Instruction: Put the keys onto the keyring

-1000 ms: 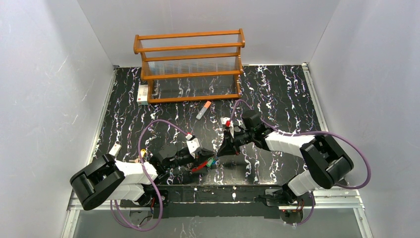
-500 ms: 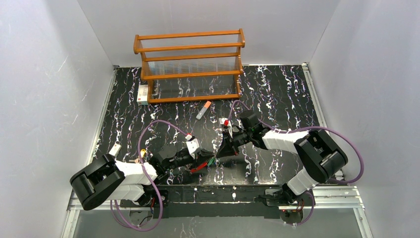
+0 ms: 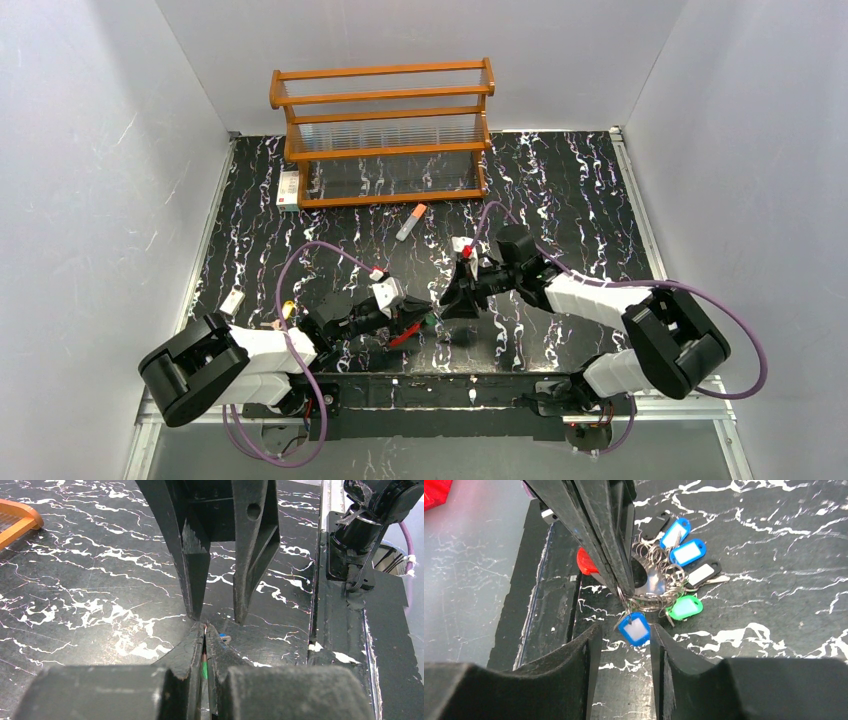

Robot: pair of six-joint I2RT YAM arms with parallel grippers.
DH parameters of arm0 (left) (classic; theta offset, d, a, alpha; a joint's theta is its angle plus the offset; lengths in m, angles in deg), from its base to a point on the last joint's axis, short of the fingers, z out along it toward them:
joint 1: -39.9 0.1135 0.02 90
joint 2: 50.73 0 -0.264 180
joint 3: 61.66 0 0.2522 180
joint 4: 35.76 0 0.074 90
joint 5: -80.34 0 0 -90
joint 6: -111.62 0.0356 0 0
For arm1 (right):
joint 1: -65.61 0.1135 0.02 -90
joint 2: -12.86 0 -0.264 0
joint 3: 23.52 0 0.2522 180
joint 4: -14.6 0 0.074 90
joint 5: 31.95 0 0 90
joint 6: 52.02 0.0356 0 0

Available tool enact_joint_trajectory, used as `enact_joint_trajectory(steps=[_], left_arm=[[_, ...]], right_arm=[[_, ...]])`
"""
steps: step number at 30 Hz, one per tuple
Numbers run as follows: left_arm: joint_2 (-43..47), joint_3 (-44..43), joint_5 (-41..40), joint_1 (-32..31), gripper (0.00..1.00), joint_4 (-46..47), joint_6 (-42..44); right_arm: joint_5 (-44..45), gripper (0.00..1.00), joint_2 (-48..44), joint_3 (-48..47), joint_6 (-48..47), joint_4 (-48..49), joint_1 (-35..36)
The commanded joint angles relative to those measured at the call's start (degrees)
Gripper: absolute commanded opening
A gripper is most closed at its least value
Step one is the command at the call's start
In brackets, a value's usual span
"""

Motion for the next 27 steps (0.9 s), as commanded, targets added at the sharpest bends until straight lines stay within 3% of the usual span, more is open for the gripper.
enact_joint_trajectory(steps=[1,6,21,25,27], left_arm=[[1.4,0.1,-0.4,-0.1,0.0,2.7,0.1],[1.5,0.2,-0.3,-0.1,0.0,2.8,0.0],[1.5,0.0,-0.2,-0.1,0.0,2.8,-0.2],[1.5,-0.1,0.0,0.0,0.0,2.8,0.0],[1.7,-0.1,0.0,-0.1,0.0,2.8,0.0]], right_arm=[[0.5,0.5,-2.7,1.6,0.6,7.0,0.1],[-1.3,0.5,-1.8,2.1,3.1,11.9,0.1],[-4.1,0.35,3.2,1.0,6.4,18.3,0.7],[-5.8,0.21,4.5,0.5,5.6,18.2,0.8],[-6.9,0.03,5.5,-0.4,4.6,16.7,0.8]])
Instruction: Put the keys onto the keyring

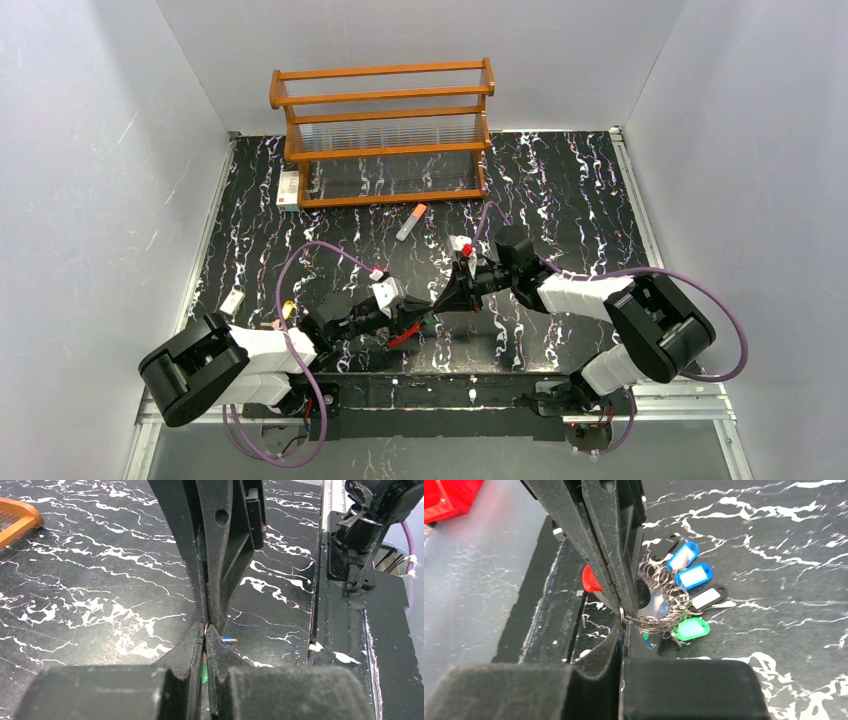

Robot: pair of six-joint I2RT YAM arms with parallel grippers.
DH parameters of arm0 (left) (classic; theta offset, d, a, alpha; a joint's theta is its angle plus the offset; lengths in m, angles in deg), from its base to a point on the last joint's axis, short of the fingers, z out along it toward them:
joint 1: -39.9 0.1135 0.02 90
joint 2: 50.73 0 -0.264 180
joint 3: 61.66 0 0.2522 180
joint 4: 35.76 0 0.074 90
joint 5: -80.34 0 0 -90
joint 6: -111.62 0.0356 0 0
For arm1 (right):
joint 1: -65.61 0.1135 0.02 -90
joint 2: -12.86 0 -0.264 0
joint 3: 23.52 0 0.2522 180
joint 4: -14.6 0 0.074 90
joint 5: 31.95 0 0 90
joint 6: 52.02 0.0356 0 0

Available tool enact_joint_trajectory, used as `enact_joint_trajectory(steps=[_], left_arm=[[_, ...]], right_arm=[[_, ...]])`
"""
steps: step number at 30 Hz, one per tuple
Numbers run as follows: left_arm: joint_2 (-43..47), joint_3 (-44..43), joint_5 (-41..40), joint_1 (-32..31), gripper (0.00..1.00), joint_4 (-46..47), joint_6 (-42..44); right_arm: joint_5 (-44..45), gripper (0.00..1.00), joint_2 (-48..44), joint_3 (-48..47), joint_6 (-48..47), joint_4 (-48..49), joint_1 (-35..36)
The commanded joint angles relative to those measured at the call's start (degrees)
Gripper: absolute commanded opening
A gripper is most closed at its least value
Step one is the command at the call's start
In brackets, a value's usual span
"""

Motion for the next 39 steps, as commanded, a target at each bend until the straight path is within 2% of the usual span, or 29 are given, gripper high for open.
enact_joint_trajectory(steps=[1,8,14,20,26,32,39], left_arm=[[1.7,-0.1,-0.1,-0.1,0.0,2.8,0.1],[2.9,0.6,-1.5,-0.1,0.01,2.7,0.6],[5.1,1.8,-4.3,-0.1,0.26,2.4,3.2],[7.9,1.9,-6.3,-0.1,0.37,-1.8,6.1],[10.9,-0.9,-6.8,-0.1,0.38,-13.4,10.5],[12.1,-5.9,-3.1,-0.1,0.4,-28.7,16.0],[10.1,-8.7,-0.6,-0.1,0.39,-34.7,20.4]], right_arm=[[-3.5,0.01,1.7,-2.6,-1.9,0.0,0.4],[0.0,0.01,-0.5,-4.2,-8.6,-10.2,0.3],[3.0,0.01,-2.0,-8.2,-17.6,-24.7,0.4],[8.5,0.01,-2.3,-11.4,-22.1,-34.0,1.5],[16.9,0.01,0.1,-16.7,-25.2,-43.7,5.5],[23.4,0.01,3.7,-21.9,-24.9,-49.8,9.1],[24.6,0.01,4.5,-23.8,-24.5,-51.2,10.2]])
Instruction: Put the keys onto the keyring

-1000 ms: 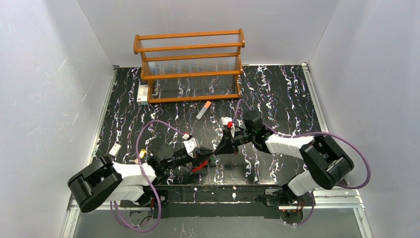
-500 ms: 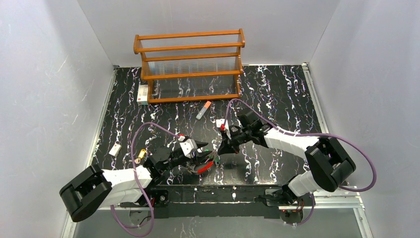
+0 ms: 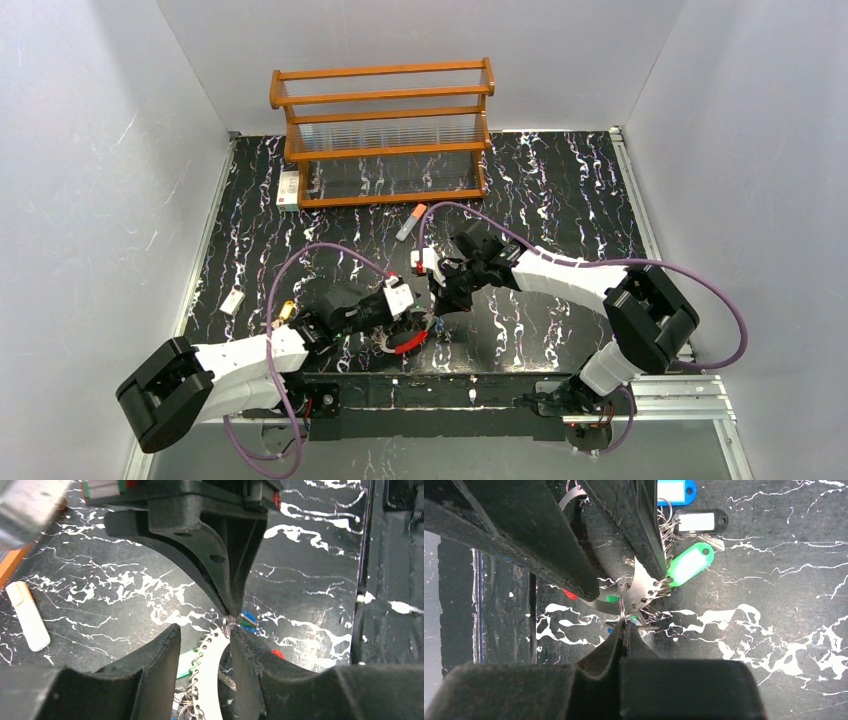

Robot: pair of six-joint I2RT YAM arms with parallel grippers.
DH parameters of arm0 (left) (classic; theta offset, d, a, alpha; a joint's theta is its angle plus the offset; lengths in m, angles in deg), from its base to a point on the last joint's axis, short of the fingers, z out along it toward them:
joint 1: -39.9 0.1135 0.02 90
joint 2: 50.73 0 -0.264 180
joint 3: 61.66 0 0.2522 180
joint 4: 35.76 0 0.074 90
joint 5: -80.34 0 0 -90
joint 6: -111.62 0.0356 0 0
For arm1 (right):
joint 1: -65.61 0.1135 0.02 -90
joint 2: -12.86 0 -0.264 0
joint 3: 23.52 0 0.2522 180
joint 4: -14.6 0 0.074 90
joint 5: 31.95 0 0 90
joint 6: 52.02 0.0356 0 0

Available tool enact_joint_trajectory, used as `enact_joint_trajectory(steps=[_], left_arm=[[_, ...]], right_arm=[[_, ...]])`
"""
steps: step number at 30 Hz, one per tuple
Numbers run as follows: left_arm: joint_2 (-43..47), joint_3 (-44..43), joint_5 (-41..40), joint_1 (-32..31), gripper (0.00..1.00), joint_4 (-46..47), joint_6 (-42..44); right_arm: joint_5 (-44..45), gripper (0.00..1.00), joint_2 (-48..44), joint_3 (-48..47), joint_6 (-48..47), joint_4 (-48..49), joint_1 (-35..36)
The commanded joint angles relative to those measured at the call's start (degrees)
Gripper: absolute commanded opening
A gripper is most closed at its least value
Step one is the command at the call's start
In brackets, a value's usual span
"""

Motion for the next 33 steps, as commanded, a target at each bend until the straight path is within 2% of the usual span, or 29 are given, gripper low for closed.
enact_joint_trajectory(steps=[1,7,17,25,28,31,33], left_arm=[[-1.4,-3.5,3.0,-0.1,0.39,-6.9,4.7],[-5.1,-5.7,4.9,-0.1,0.36,-8.6,5.3],[-9.3,-5.7,6.5,-0.1,0.2,-3.4,2.8],[-11.4,-5.1,7.4,-0.1,0.14,1.4,0.8],[-11.9,-5.1,7.6,-0.1,0.09,1.8,0.6],[-12.3,-5.0,8.0,-0.1,0.0,1.8,0.7],[-12.4,-4.8,7.9,-0.1,0.0,1.8,0.8]], right_arm=[[1.6,0.01,-0.1,-2.7,-0.4,-2.4,0.6],[1.6,0.01,-0.4,-3.0,-0.6,-2.7,0.8],[0.6,0.01,0.0,-3.4,-0.4,-2.1,1.0],[0.4,0.01,0.2,-3.2,-0.3,-1.8,1.1],[0.4,0.01,0.3,-3.1,-0.2,-1.7,1.1],[0.4,0.01,0.2,-3.3,-0.2,-1.6,1.1],[0.4,0.01,0.0,-2.9,-0.3,-1.2,1.1]])
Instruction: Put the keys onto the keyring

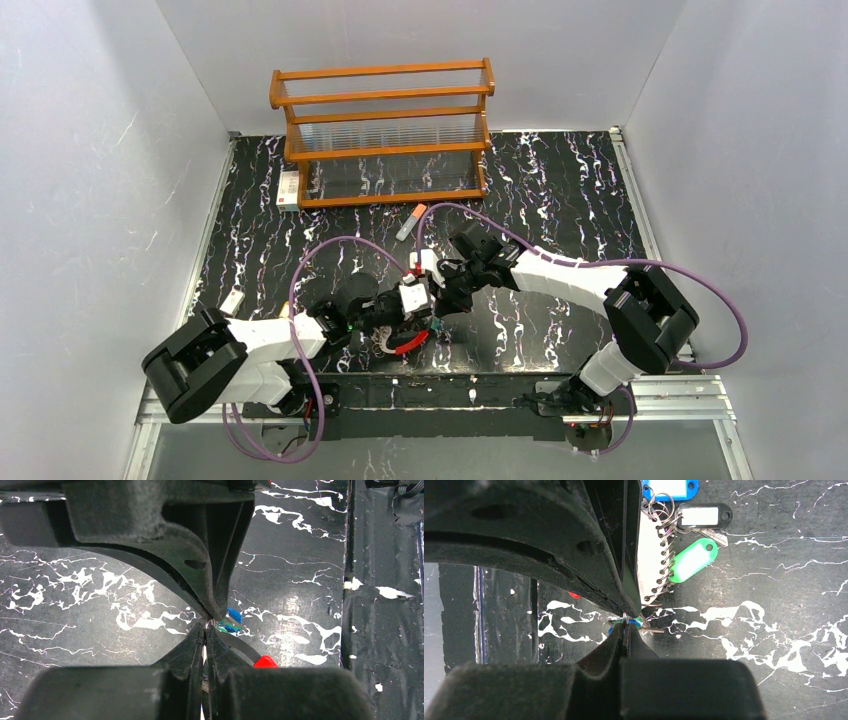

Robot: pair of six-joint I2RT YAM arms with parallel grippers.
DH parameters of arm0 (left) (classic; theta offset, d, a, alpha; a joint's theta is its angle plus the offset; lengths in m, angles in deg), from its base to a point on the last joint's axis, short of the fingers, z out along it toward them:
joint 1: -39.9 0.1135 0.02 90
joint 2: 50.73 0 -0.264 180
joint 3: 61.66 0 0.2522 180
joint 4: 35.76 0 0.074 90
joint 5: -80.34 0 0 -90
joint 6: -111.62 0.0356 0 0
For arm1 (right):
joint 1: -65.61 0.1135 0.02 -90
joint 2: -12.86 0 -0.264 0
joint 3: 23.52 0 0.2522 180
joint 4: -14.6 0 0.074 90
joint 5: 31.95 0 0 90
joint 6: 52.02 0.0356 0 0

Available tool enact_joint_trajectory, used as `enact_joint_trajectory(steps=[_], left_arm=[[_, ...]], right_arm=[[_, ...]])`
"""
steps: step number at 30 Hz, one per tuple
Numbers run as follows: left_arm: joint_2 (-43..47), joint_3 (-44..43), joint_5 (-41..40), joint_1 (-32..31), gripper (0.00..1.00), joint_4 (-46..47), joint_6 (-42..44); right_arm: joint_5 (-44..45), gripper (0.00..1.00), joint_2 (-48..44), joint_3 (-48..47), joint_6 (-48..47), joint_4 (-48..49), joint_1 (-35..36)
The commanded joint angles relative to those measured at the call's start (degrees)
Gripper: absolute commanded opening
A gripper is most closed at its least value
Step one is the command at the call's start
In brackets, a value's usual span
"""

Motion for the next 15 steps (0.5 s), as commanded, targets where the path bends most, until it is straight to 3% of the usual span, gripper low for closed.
enact_joint_trajectory(steps=[1,4,7,9,15], left_arm=[[-0.1,-0.6,1.3,-0.2,0.0,1.3,-0.1],[1.2,0.0,-0.5,-0.2,0.0,1.4,-0.9],[3.5,1.5,-3.8,-0.2,0.0,2.5,-2.9],[5.3,3.2,-6.1,-0.2,0.0,4.5,-4.9],[10.0,9.7,-11.3,-0.2,0.0,16.9,-12.6]], right_arm=[[-0.8,0.01,-0.2,-2.2,-0.2,1.1,0.2],[-0.4,0.02,-1.1,-1.4,0.1,2.3,0.3],[-0.5,0.26,-2.8,0.9,1.3,5.8,-0.5],[-2.2,0.36,-4.7,2.6,2.6,8.6,-1.9],[-11.0,0.49,-9.5,8.2,8.2,19.9,-7.3]])
